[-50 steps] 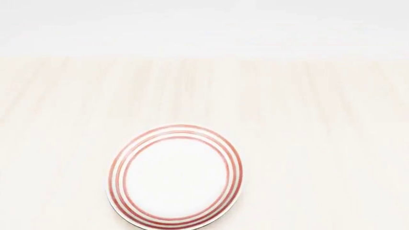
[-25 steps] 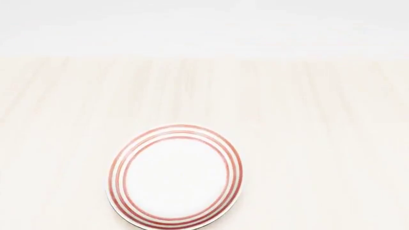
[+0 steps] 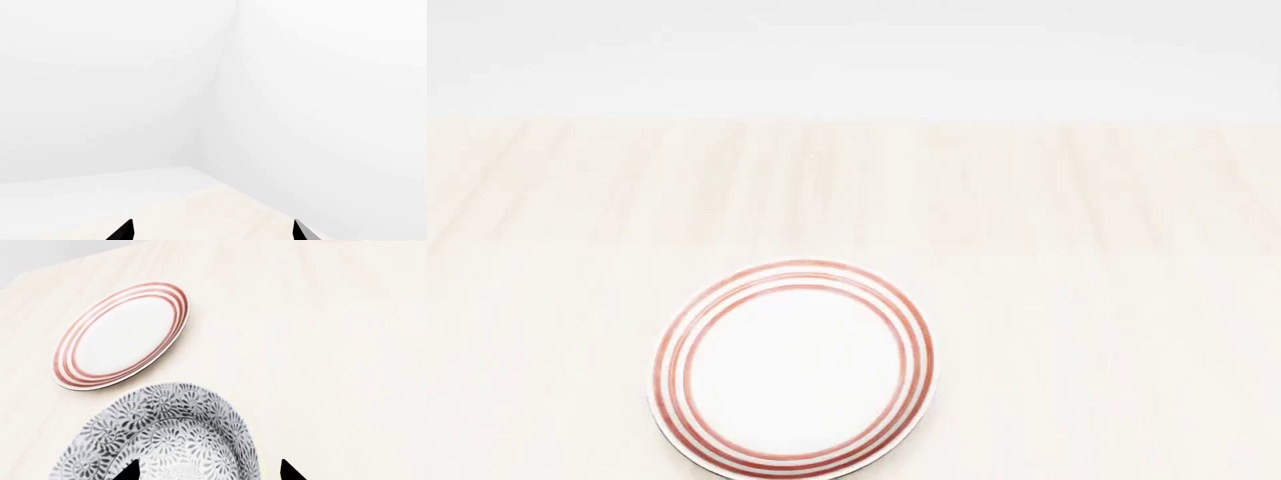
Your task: Put the bowl on the plate.
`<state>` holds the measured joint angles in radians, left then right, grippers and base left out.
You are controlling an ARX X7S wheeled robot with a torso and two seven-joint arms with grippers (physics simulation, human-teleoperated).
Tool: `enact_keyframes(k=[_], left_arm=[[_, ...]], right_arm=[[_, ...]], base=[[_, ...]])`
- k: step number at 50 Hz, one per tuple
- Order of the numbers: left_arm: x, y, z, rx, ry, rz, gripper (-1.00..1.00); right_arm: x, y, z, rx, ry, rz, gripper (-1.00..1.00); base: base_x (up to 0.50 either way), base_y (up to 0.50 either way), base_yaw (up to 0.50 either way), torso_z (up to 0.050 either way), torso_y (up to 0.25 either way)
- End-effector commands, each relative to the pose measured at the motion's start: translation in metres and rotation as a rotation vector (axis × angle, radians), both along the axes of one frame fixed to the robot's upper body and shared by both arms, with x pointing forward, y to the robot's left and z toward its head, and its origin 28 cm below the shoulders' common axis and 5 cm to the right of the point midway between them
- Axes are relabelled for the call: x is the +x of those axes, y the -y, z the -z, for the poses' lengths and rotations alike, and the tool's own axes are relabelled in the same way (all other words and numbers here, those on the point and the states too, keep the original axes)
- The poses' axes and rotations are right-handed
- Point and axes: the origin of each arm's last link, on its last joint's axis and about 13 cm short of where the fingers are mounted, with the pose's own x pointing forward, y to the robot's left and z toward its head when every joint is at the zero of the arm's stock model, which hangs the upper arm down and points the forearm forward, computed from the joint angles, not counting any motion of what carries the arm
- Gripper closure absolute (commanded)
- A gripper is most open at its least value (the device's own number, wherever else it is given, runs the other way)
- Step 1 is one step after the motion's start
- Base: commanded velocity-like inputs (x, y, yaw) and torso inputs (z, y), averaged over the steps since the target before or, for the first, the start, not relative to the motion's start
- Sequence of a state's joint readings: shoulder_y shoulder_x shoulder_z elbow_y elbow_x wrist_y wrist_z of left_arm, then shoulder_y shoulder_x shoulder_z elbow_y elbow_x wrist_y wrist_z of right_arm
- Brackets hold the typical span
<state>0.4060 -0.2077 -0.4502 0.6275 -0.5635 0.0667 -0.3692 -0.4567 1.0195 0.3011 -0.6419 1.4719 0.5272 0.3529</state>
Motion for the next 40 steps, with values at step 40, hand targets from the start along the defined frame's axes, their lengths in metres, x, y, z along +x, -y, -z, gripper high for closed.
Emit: enact_keyframes(k=[40], left_arm=[[-0.004, -0.001, -0.001, -0.004, 0.002, -0.006, -1.0]], right_arm=[[0.024, 0.012, 0.04, 0.053, -0.104, 0.017, -1.0]], base=[[0.0, 0.0, 0.0, 0.0, 0.0]])
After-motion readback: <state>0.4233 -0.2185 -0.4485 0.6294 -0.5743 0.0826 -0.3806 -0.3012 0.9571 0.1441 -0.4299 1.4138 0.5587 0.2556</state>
